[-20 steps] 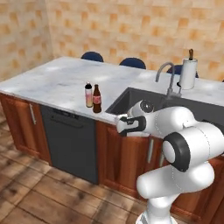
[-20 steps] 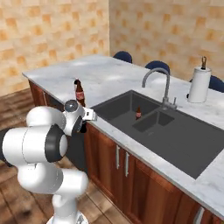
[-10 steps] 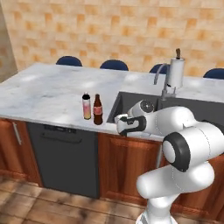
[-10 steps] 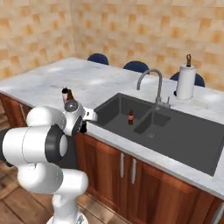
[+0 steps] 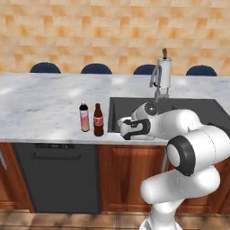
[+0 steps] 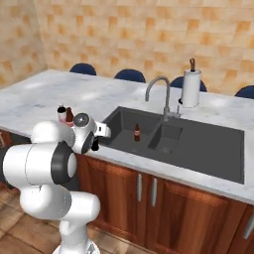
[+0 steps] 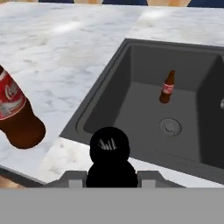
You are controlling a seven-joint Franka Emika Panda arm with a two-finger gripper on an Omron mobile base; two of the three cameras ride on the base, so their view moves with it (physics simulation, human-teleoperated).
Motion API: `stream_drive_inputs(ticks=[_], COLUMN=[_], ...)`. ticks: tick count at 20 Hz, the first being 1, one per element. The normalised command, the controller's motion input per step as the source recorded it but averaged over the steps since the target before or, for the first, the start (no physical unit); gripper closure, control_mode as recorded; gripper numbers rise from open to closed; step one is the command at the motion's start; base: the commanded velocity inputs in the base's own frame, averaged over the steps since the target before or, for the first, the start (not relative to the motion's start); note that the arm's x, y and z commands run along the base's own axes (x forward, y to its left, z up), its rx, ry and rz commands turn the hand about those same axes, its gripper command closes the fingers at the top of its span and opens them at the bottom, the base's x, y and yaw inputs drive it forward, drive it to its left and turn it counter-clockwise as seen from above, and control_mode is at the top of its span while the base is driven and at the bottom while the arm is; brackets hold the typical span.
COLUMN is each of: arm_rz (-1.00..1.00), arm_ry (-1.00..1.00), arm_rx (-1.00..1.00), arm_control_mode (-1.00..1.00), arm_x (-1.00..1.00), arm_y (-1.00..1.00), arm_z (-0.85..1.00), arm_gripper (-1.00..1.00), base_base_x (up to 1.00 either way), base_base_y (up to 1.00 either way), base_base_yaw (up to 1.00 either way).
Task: Place the large bottle from the dining counter next to the other large bottle outside the sink, and place the small bottle from the dining counter next to the other small bottle inside the sink.
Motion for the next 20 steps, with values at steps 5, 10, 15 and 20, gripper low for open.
stream_drive_inputs(ticks=[5,10,15,20], arm_rz=[0.0,0.0,0.0,0.0], arm_ry=[0.0,0.0,0.0,0.0], arm_rx=[0.0,0.0,0.0,0.0], arm_control_mode=[1.0,1.0,1.0,1.0], arm_x=[0.0,0.0,0.0,0.0], arm_y=[0.0,0.0,0.0,0.0], arm_z=[0.0,0.0,0.0,0.0], arm_gripper=[1.0,1.0,1.0,1.0], base_base_x=[0.02,0.03,0.06,0.15], base_base_y=[0.53,0.56,0.47,0.19], base_base_yaw=[-0.36,-0.31,-0.27,-0.23])
